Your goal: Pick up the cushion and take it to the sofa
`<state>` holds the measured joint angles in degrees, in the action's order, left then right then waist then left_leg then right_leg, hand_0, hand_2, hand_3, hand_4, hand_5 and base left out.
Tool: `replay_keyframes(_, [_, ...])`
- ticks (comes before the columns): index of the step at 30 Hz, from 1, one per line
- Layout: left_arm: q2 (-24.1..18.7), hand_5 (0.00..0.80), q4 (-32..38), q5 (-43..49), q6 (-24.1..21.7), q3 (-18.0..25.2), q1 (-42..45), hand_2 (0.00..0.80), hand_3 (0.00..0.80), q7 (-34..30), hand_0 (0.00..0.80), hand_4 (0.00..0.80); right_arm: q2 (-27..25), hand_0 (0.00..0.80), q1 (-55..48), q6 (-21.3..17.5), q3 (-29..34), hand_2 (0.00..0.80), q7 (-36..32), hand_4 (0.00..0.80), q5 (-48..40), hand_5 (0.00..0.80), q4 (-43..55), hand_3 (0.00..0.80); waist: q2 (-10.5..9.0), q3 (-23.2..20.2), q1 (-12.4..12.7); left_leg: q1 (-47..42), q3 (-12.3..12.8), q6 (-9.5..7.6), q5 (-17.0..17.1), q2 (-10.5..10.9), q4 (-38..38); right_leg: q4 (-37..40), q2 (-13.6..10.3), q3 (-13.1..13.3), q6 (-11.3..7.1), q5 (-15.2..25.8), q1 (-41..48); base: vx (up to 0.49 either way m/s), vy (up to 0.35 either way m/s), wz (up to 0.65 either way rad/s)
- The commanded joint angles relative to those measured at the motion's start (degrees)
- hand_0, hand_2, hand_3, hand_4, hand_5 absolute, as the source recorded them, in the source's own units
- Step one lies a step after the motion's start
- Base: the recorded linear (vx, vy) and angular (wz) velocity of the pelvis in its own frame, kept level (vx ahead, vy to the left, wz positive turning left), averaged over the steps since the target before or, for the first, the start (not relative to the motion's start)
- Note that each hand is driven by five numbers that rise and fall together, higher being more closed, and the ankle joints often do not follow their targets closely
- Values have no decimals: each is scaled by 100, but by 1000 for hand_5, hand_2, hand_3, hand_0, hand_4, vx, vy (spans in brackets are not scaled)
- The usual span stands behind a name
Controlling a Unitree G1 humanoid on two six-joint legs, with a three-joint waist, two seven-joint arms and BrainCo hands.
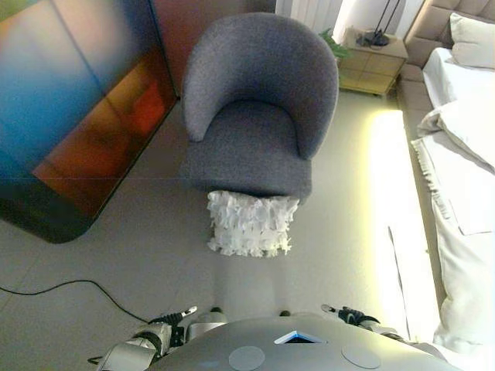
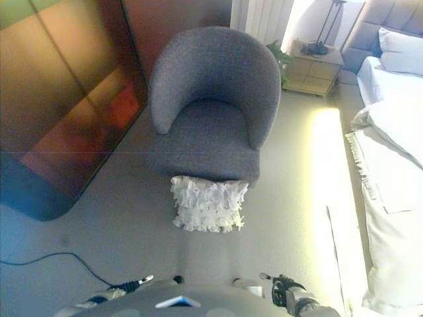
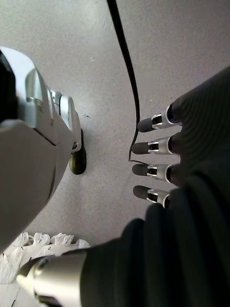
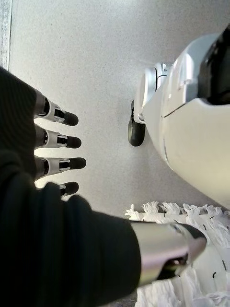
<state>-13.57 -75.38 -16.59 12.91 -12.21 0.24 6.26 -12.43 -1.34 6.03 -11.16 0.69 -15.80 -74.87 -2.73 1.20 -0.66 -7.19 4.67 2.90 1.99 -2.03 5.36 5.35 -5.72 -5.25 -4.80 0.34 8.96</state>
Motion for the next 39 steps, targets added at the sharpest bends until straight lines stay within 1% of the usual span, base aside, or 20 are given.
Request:
replay_keyframes(1, [149, 0, -365, -43, -28, 80, -329, 0, 0, 81, 0, 0, -89, 0, 405, -96, 25, 0, 52, 0, -84, 0, -272, 0, 159, 151, 60, -79, 34, -386, -662, 306, -36, -35, 236, -176, 68, -108, -215, 0, 0, 0])
replay_keyframes(3, [175, 0, -359, -64, -115, 111, -299, 0, 0, -53, 0, 0, -93, 0, 418, -113, 68, 0, 72, 0, -61, 0, -285, 0, 159, 142, 68, -99, 34, -375, -663, 294, -36, -35, 248, -195, 78, -121, -187, 7, 16, 1])
replay_keyframes(4, [177, 0, -363, -11, -32, 114, -289, 0, 0, -128, 0, 0, -98, 0, 420, -109, 63, 0, 71, 0, -61, 0, -284, 0, 156, 138, 82, -105, 29, -373, -659, 294, -36, -35, 243, -214, 77, -124, -178, 0, 0, 0])
replay_keyframes(8, [182, 0, -393, -18, -86, 167, -272, 0, 0, -110, 0, 0, -73, 0, 427, -71, 43, 0, 76, 0, -25, 0, -268, 0, 109, 131, 138, -139, 26, -384, -666, 309, -36, -35, 199, -283, 52, -109, -150, 0, 0, 0])
replay_keyframes(9, [185, 0, -408, 36, -95, 196, -259, 0, 0, -183, 0, 0, -72, 0, 427, -89, 44, 0, 39, 0, -18, 0, -265, 0, 92, 122, 163, -170, 92, -372, -681, 289, -36, -35, 177, -394, 40, -109, -122, 0, 0, 0])
replay_keyframes(11, [187, 0, -418, 53, -136, 217, -227, 0, 0, -159, 0, 0, -69, 0, 422, -110, 59, 0, -8, 0, 32, 0, -268, 0, 85, 110, 174, -190, 157, -369, -697, 267, -36, -35, 170, -460, 37, -119, -101, 0, 0, 0])
replay_keyframes(14, [160, 0, -391, -8, -81, 223, -249, 0, 0, -48, 0, 0, -42, 0, 392, -115, 35, 0, -52, 0, -7, 0, -251, 0, 100, 124, 160, -174, 160, -371, -693, 270, -36, -35, 185, -424, 61, -137, -103, -13, -26, -7])
replay_keyframes(19, [158, 0, -376, 31, -107, 166, -332, 0, 0, -33, 0, 0, -38, 0, 401, -122, 19, 0, -37, 0, -81, 0, -257, 0, 142, 148, 157, -114, 97, -366, -674, 287, -36, -35, 198, -429, 59, -139, -137, -30, -20, -3])
replay_keyframes(24, [158, 0, -380, 16, -41, 149, -311, 0, 0, -85, 0, 0, -37, 0, 393, -111, 33, 0, -21, 0, -86, 0, -269, 0, 157, 143, 116, -124, 36, -362, -672, 297, -36, -35, 252, -392, 93, -160, -115, 4, -26, 1])
replay_keyframes(28, [173, 0, -376, 55, -44, 121, -274, 0, 0, -64, 0, 0, -33, 0, 385, -107, 38, 0, -26, 0, -112, 0, -295, 0, 132, 135, 92, -159, -21, -374, -680, 287, -36, -35, 359, -302, 157, -228, -49, 35, -80, 3])
replay_keyframes(31, [172, 0, -345, 53, -49, 106, -266, 0, 0, -14, 0, 0, -25, 0, 389, -103, 18, 0, -18, 0, -167, 0, -294, 0, 91, 146, 91, -214, -54, -361, -651, 250, -43, -35, 434, -179, 220, -252, -29, 30, -127, 4])
replay_keyframes(32, [175, 0, -325, 44, -70, 117, -276, 0, 0, 9, 0, 0, -31, 0, 410, -83, 10, 0, -43, 0, -157, 0, -282, 0, 47, 179, 102, -132, -32, -331, -706, 216, -290, -62, 435, -155, 257, -253, -47, -20, -158, 1])
replay_keyframes(34, [193, 0, -310, -9, -187, 149, -314, 0, 0, 75, 0, 0, -46, 0, 484, -49, -14, 0, -88, 0, -89, 0, -264, 0, -84, 275, 133, 231, 61, -336, -942, 161, -1194, -214, 349, -148, 329, -247, -170, -69, -184, 1])
replay_keyframes(35, [196, 0, -292, -55, -270, 178, -339, 0, 0, 106, 0, 0, -66, 0, 526, -14, -41, 0, -86, 0, -65, 0, -238, 0, -160, 358, 156, 511, 120, -367, -1049, 133, -1839, -312, 309, -154, 394, -259, -244, -100, -185, -4])
replay_keyframes(37, [209, 0, -271, -127, -321, 210, -352, 0, 0, 104, 0, 0, -109, 0, 590, 28, -87, 0, -32, 0, -124, 0, -198, 0, -227, 546, 207, 1198, 117, -418, -868, 12, -3068, -510, 326, -122, 549, -253, -352, -88, -188, -18])
replay_keyframes(38, [210, 0, -254, -207, -303, 227, -322, 0, 0, 59, 0, 0, -155, 0, 613, 69, -100, 0, -32, 0, -144, 0, -159, 0, -206, 626, 224, 1493, 102, -450, -780, -23, -3522, -611, 368, -69, 619, -261, -386, -37, -131, -31])
replay_keyframes(39, [214, 0, -240, -221, -289, 244, -315, 0, 0, 38, 0, 0, -178, 0, 617, 77, -103, 0, -18, 0, -170, 0, -143, 0, -170, 679, 243, 1703, 85, -419, -617, -20, -3667, -664, 423, -27, 653, -296, -364, 8, -69, -22])
